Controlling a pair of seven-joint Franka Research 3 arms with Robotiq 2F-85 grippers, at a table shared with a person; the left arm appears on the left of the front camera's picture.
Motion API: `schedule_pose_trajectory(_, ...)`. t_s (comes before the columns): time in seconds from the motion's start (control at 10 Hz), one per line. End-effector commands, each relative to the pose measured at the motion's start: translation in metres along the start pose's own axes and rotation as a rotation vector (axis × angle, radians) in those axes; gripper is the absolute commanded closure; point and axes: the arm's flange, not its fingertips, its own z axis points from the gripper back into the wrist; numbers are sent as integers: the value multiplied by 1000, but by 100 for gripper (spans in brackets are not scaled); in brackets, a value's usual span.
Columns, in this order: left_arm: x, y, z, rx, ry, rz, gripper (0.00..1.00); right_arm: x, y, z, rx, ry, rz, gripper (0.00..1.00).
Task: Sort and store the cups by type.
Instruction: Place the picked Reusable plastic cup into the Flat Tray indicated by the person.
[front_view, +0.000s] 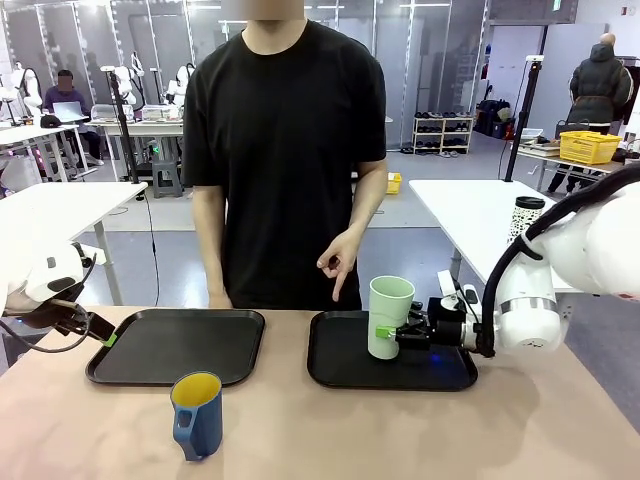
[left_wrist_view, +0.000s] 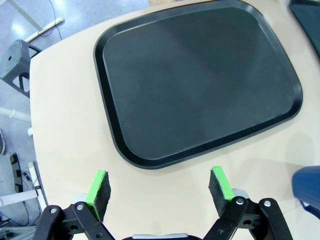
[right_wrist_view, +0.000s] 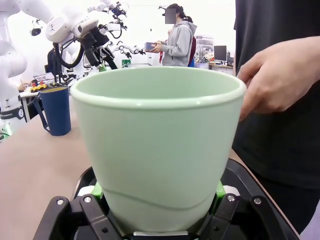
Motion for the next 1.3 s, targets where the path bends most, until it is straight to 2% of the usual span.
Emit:
schedule_pose_trajectory(0.0, 0, 2, 0, 2, -5, -3, 0, -3, -8, -6, 0, -1, 19, 15)
schedule_pose_trajectory(0.5, 0, 2, 0, 2, -5, -3, 0, -17, -10, -4, -16, 36, 1, 15)
schedule_pose_trajectory(0.6, 0, 2, 0, 2, -5, -3, 0, -18, -9, -3, -15, 44, -16, 10)
schedule_pose_trajectory(0.7, 0, 2, 0, 2, -5, -3, 0, -19, -8, -3, -9, 49, -11, 0)
schedule_pose_trajectory(1.2, 0, 2, 0, 2, -5, -3, 0, -18, -7, 2, -2, 74, -34, 0)
